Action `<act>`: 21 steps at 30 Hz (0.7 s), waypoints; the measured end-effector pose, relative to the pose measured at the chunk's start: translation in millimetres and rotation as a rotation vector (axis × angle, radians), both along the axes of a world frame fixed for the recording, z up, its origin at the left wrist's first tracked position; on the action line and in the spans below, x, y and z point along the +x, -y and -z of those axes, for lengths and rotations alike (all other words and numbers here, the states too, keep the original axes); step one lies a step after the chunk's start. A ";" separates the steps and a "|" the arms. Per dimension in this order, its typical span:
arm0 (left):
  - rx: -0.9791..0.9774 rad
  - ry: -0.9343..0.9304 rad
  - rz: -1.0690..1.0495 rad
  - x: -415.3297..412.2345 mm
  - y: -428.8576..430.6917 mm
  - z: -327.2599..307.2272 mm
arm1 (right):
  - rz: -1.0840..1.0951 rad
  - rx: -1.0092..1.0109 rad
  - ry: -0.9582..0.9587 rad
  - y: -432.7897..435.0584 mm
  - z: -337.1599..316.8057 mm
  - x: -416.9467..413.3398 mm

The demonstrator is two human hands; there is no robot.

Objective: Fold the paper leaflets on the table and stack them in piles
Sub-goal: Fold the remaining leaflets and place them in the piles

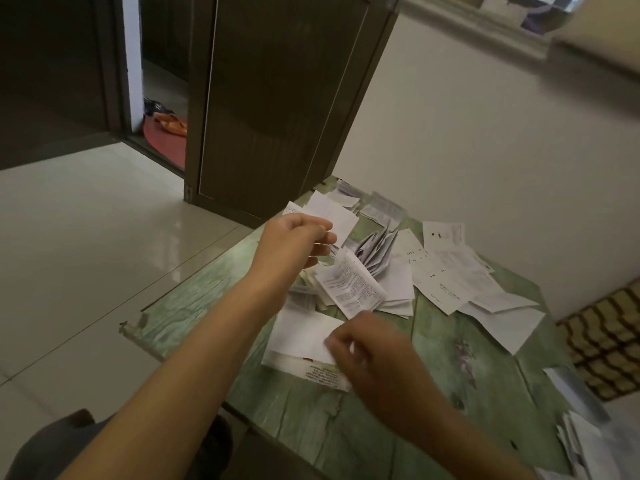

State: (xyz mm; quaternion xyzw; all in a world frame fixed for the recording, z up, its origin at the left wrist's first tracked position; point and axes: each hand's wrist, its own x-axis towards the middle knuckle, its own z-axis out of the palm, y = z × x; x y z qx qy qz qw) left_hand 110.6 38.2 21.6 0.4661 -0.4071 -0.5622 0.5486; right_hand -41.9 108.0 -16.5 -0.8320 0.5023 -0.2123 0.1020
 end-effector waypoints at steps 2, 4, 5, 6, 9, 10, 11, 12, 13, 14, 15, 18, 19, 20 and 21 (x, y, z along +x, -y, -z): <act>-0.038 0.025 0.014 -5.1 -2.5 0.8 | 0.072 0.000 0.074 9.2 -17.2 -22.2; -0.068 0.046 0.055 -12.9 -5.3 1.3 | 0.185 -0.018 0.078 22.4 -28.9 -53.3; -0.079 0.052 0.082 -16.9 -7.1 1.4 | 0.256 -0.022 0.067 30.8 -31.8 -70.9; -0.086 0.051 0.114 -23.3 -8.2 0.8 | 0.340 -0.019 0.041 40.4 -32.0 -93.9; -0.099 0.045 0.194 -38.1 -10.6 -0.4 | 0.579 0.065 -0.262 65.2 -25.7 -153.8; -0.105 0.043 0.217 -43.9 -10.6 -0.7 | 0.615 0.096 -0.361 69.3 -22.7 -168.7; -0.111 0.035 0.234 -50.0 -9.4 -1.5 | 0.624 0.120 -0.416 73.4 -20.1 -178.4; -0.110 0.026 0.241 -53.3 -9.4 -1.5 | 0.601 0.131 -0.442 75.3 -16.6 -180.5; -0.108 0.011 0.246 -57.7 -8.4 -2.0 | 0.549 0.135 -0.467 76.9 -14.0 -180.1; -0.106 0.000 0.250 -60.6 -8.2 -2.1 | 0.488 0.152 -0.489 76.9 -11.0 -174.9; -0.108 -0.005 0.256 -64.0 -7.9 -2.3 | 0.450 0.183 -0.490 76.7 -7.4 -169.9; -0.121 0.012 0.283 -70.4 -7.4 -1.4 | 0.426 0.273 -0.567 77.9 2.5 -157.6; -0.126 0.024 0.290 -71.8 -6.8 -0.6 | 0.425 0.286 -0.621 80.0 5.7 -156.2; -0.127 0.036 0.293 -72.5 -6.9 0.3 | 0.432 0.307 -0.653 81.2 8.7 -154.6; -0.129 0.048 0.295 -72.9 -6.1 1.8 | 0.445 0.328 -0.669 82.3 12.5 -153.3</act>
